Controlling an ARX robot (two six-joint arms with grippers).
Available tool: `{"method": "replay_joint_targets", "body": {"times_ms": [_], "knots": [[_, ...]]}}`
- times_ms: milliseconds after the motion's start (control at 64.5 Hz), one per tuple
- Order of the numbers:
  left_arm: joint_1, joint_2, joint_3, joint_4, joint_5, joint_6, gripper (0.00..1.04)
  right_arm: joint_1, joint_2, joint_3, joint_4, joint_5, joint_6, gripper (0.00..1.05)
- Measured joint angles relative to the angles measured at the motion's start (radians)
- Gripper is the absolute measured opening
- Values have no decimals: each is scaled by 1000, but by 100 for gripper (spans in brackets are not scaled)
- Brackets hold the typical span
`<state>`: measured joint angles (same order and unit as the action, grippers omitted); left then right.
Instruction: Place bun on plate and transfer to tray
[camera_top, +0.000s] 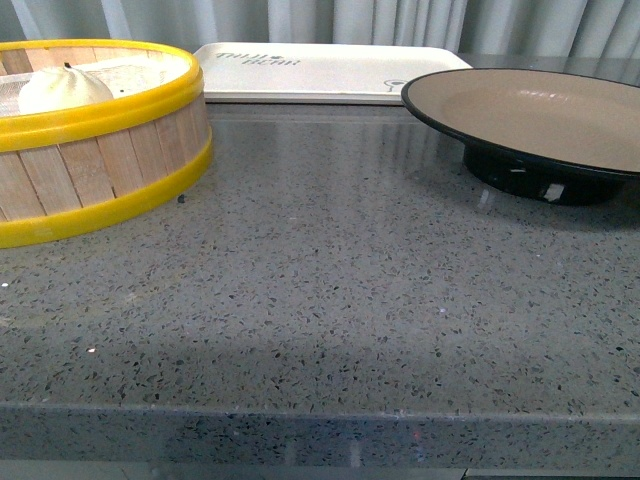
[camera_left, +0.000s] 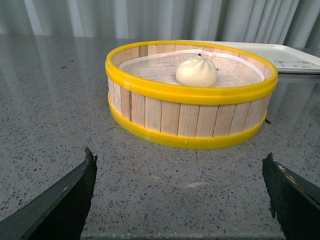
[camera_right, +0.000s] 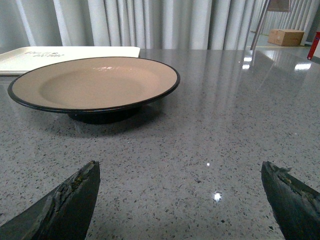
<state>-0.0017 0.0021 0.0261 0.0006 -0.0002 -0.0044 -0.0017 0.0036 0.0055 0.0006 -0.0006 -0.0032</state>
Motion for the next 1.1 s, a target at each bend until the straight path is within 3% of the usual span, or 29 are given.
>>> {"method": "replay_joint_targets", "body": {"times_ms": [930, 1054, 1100], "knots": [[0, 2, 1, -2, 1, 0, 98, 0, 0, 0, 0, 0, 0, 96], [8, 239, 161, -357, 24, -47, 98, 0, 0, 0, 0, 0, 0, 96], [18, 300, 193, -392, 31, -50, 98, 0, 0, 0, 0, 0, 0, 96]]}}
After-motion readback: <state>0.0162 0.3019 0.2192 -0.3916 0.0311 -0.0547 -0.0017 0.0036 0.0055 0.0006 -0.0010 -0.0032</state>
